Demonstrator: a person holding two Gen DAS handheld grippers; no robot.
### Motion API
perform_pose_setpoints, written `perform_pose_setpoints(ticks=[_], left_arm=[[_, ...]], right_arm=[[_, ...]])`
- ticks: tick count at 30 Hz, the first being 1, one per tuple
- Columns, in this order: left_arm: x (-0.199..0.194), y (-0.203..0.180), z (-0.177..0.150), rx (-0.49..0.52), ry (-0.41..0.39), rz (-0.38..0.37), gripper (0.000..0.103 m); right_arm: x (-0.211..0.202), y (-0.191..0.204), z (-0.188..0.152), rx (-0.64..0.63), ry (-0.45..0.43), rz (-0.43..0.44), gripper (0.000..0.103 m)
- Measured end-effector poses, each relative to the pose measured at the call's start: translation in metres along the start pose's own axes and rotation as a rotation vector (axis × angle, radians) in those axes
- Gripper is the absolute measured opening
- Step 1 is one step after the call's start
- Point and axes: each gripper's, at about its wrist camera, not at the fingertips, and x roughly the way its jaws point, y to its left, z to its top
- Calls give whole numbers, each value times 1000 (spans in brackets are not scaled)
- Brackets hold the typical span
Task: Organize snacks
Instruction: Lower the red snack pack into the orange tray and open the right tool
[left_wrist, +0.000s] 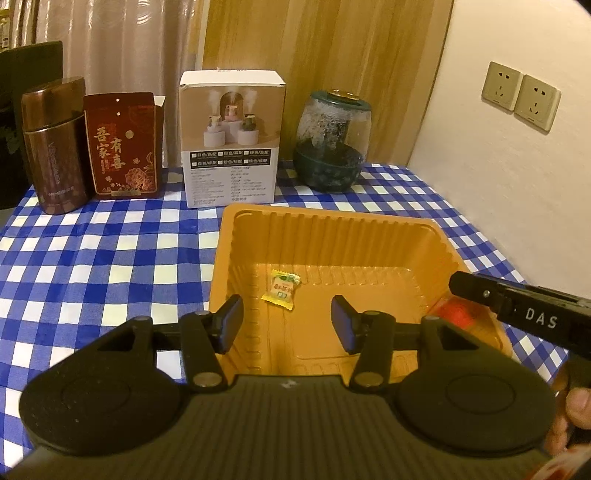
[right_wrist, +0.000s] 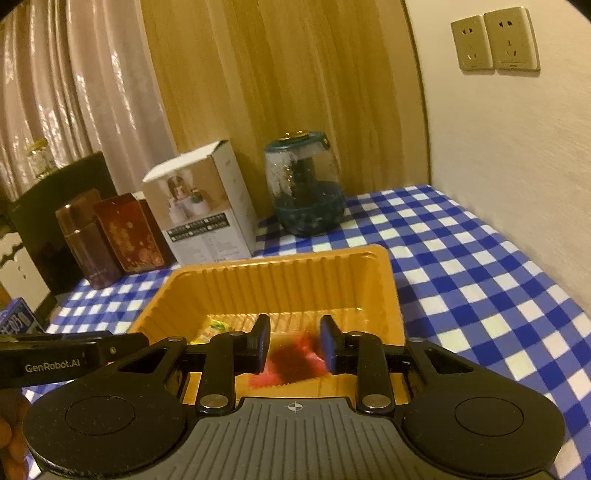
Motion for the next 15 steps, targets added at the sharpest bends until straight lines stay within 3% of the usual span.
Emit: perform_pose_setpoints(ticks=[1, 2, 15], left_arm=[[0, 1, 0, -2, 1, 0, 49], [0, 1, 0, -4, 0, 1, 49], [-4, -3, 0, 4, -6, -1, 50]], right_arm=[[-1, -3, 0, 18, -8, 3, 63], [-2, -5, 0, 37, -18, 6, 65], [-9, -21, 3, 70, -20, -28, 65]])
